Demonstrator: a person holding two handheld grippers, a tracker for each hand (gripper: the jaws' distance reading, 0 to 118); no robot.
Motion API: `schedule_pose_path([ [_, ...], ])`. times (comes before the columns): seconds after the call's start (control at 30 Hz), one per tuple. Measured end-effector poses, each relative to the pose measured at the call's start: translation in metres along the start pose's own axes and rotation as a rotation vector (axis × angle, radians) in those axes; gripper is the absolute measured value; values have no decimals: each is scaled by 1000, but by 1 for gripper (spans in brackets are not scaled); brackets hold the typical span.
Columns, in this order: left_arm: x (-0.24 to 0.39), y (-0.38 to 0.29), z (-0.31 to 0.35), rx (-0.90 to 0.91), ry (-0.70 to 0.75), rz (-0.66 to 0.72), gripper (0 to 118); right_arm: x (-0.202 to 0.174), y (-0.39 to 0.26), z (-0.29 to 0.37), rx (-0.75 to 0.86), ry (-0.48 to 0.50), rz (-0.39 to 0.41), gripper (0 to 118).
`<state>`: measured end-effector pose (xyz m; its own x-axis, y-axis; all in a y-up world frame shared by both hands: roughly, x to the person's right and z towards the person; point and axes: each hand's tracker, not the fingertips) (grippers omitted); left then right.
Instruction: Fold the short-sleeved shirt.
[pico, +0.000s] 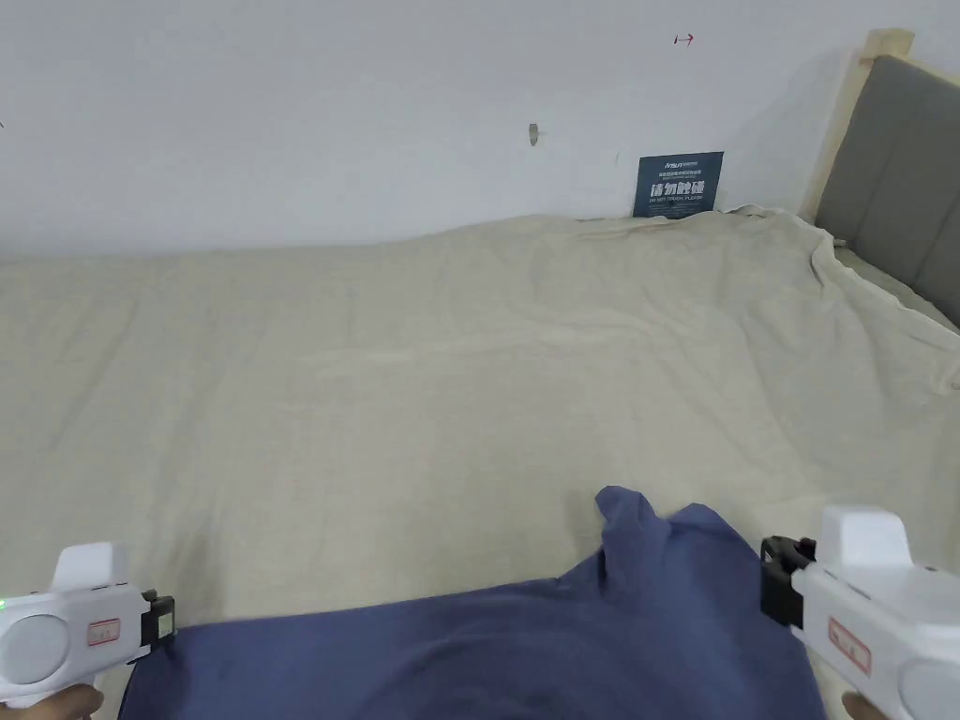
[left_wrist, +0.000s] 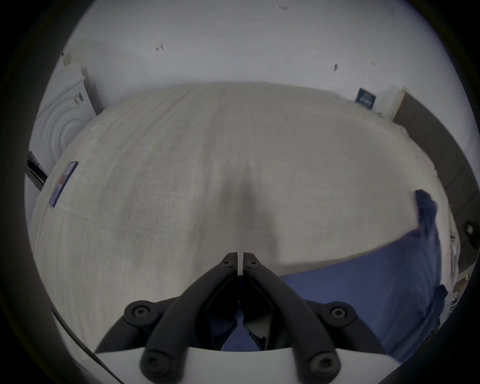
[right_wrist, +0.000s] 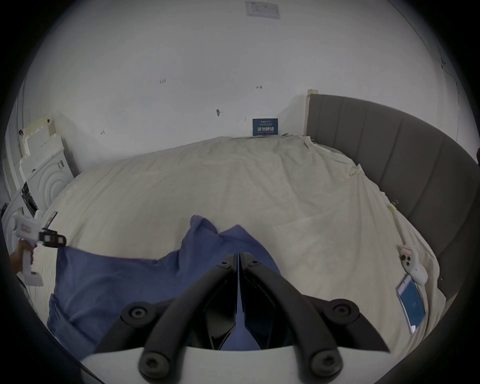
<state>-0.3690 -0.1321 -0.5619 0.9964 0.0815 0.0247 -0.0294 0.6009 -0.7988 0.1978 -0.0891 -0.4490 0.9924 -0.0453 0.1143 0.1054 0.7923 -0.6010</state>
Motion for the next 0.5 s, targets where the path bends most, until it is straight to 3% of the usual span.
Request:
schedule_pose_path([
  [0.03,1,-1,9,7,-9,-10,0,4,5,-16,-38,18,-16,17],
  [0.1,8,-4,31,27,-32,-24,0,11,13,-45,-85,10,-20,71],
  [0.13,9,-4,37,31,-40,-27,0,13,16,-60,-125,9,-12,86],
  [0.17,11,-4,44,37,-49,-30,0,13,16,-73,-146,0,25,90],
  [0.27,14,-4,59,54,-63,-38,0,11,17,-102,-172,-33,124,90],
  [0.4,16,-3,67,55,-67,-47,0,9,11,-131,-290,-33,195,85],
  [0.43,16,-4,68,53,-64,-49,0,7,7,-137,-312,-42,211,77],
  [0.5,8,-5,53,47,-58,-42,0,5,-1,-142,-327,-57,219,46],
])
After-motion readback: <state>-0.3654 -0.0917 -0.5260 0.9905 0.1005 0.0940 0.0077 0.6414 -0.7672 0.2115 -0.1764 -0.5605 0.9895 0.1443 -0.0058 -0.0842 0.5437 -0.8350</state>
